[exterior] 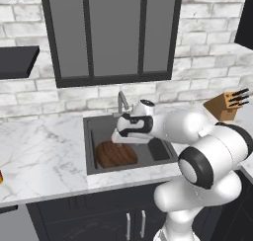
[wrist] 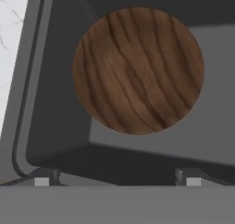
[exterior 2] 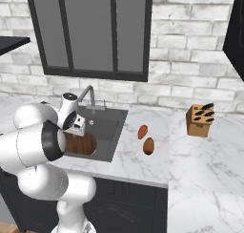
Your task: Remove the potato and sweet potato from the sink. Then move the bowl and cup from the counter to the sink for washing.
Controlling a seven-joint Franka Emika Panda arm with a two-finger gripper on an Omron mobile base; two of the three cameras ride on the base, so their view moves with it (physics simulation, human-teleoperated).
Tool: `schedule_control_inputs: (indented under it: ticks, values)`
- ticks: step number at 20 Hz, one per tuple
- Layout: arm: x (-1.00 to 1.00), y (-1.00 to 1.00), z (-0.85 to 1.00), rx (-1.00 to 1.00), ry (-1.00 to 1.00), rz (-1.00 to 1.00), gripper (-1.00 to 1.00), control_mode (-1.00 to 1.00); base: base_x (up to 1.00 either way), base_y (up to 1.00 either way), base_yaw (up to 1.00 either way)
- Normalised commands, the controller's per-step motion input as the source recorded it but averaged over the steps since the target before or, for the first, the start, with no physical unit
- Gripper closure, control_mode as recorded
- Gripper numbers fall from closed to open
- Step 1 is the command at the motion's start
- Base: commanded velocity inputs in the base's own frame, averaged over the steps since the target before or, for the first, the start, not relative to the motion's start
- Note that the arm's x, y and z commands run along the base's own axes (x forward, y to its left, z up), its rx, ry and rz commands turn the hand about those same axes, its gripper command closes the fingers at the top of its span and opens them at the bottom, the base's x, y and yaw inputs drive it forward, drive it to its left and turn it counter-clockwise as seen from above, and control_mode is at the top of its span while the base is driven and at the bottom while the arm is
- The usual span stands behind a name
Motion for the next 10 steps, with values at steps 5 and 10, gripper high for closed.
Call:
schedule_control_inputs:
  ticks: [5,10]
  values:
    - [-0.14,0.24,0.21,-0.03,0.00,0.00,-1.00,-1.00,0.00,0.00,0.00]
    - [-0.12,0.26,0.17,-0.05,0.00,0.00,-1.00,-1.00,0.00,0.00,0.00]
